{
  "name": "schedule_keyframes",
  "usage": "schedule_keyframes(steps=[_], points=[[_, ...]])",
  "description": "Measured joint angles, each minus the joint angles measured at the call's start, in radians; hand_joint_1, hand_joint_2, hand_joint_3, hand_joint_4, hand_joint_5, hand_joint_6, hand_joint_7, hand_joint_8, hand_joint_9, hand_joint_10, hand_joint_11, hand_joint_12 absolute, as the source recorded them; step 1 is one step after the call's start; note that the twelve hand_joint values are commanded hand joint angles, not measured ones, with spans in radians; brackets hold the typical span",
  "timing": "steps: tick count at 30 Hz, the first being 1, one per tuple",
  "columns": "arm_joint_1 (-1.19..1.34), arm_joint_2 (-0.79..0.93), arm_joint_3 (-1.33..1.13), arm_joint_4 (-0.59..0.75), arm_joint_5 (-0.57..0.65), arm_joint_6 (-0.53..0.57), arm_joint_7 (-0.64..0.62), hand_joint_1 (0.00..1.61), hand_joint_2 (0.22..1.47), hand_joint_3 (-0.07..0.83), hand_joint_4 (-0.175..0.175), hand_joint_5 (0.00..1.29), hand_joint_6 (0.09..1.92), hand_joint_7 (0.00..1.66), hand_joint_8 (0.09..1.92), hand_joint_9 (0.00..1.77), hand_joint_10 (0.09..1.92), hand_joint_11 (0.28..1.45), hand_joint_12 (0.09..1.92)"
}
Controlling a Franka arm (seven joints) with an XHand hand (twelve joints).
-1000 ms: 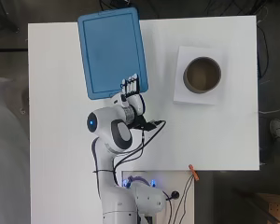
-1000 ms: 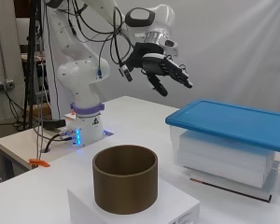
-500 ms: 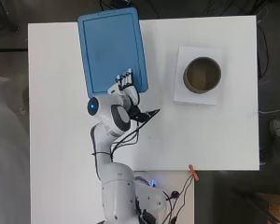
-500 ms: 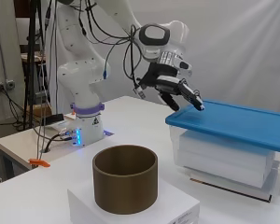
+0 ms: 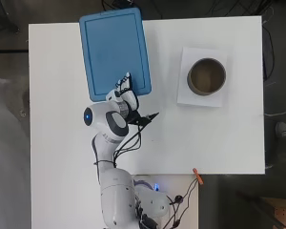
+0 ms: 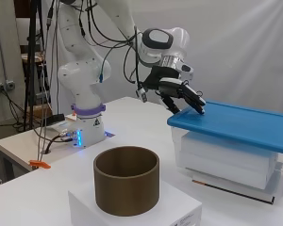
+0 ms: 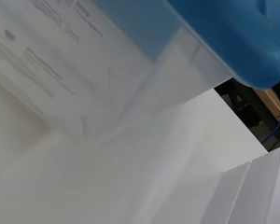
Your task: Teleoperate dual arm-hand system to remove items from a box
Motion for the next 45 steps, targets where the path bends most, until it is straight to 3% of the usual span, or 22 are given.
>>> schedule_keyframes(steps=[6, 7, 8, 9, 10, 11, 12, 13, 15, 18, 23, 30, 35, 38, 41, 45], points=[[-0.003, -0.002, -0.018, -0.017, -0.111, 0.038, 0.115, 0.29, 0.94, -0.005, 0.073, 0.53, 0.09, 0.61, 0.09, 0.59, 0.09, 0.49, 0.09], [-0.003, 0.0, -0.028, -0.017, -0.125, 0.054, 0.122, 0.34, 0.96, -0.002, 0.076, 0.57, 0.09, 0.65, 0.09, 0.63, 0.09, 0.53, 0.09], [-0.004, 0.002, -0.038, -0.017, -0.138, 0.069, 0.127, 0.41, 1.01, 0.0, 0.113, 0.71, 0.09, 0.76, 0.09, 0.73, 0.09, 0.59, 0.09], [-0.004, 0.003, -0.046, -0.016, -0.145, 0.079, 0.125, 0.71, 1.05, 0.0, 0.09, 0.85, 0.44, 0.88, 0.32, 0.91, 0.1, 0.7, 0.09], [-0.004, 0.004, -0.054, -0.013, -0.14, 0.085, 0.11, 0.87, 1.08, 0.004, 0.117, 0.91, 0.71, 0.96, 0.69, 1.03, 0.59, 0.76, 0.51], [-0.002, 0.005, -0.064, -0.009, -0.117, 0.092, 0.081, 0.99, 1.12, 0.01, 0.143, 0.92, 1.17, 1.06, 1.2, 1.2, 1.15, 0.9, 1.07], [0.0, 0.005, -0.082, -0.004, -0.063, 0.106, 0.028, 1.05, 1.17, 0.017, 0.159, 0.93, 1.51, 1.15, 1.55, 1.34, 1.52, 1.04, 1.45], [0.002, 0.005, -0.101, 0.0, 0.01, 0.12, -0.038, 1.06, 1.2, 0.021, 0.168, 0.94, 1.72, 1.21, 1.75, 1.42, 1.72, 1.13, 1.66], [0.007, -0.003, -0.127, -0.001, 0.139, 0.151, -0.141, 1.02, 1.25, 0.026, 0.174, 0.94, 1.87, 1.26, 1.9, 1.48, 1.88, 1.2, 1.81], [0.014, -0.03, -0.155, -0.008, 0.24, 0.191, -0.26, 0.97, 1.28, 0.018, 0.175, 0.94, 1.92, 1.28, 1.92, 1.49, 1.92, 1.22, 1.84], [0.02, -0.056, -0.171, -0.021, 0.227, 0.282, -0.301, 0.96, 1.28, 0.004, 0.175, 0.95, 1.92, 1.29, 1.92, 1.48, 1.92, 1.24, 1.82], [0.02, -0.084, -0.167, -0.009, 0.206, 0.305, -0.277, 0.96, 1.26, -0.002, 0.175, 0.92, 1.92, 1.28, 1.92, 1.47, 1.92, 1.25, 1.8], [0.014, -0.097, -0.16, 0.039, 0.044, 0.321, -0.19, 0.95, 1.26, -0.001, 0.175, 0.84, 1.86, 1.25, 1.92, 1.46, 1.92, 1.24, 1.81], [0.011, -0.065, -0.167, 0.111, 0.038, 0.288, -0.189, 0.96, 1.26, -0.001, 0.175, 0.84, 1.87, 1.24, 1.92, 1.46, 1.92, 1.23, 1.81], [0.022, -0.059, -0.175, 0.16, 0.178, 0.272, -0.25, 0.94, 1.23, -0.01, 0.175, 0.8, 1.42, 1.19, 1.92, 1.38, 1.92, 1.12, 1.84], [0.035, -0.048, -0.184, 0.165, 0.517, 0.189, -0.31, 0.95, 1.2, -0.005, 0.175, 0.83, 1.26, 1.17, 1.92, 1.37, 1.92, 1.1, 1.89]])
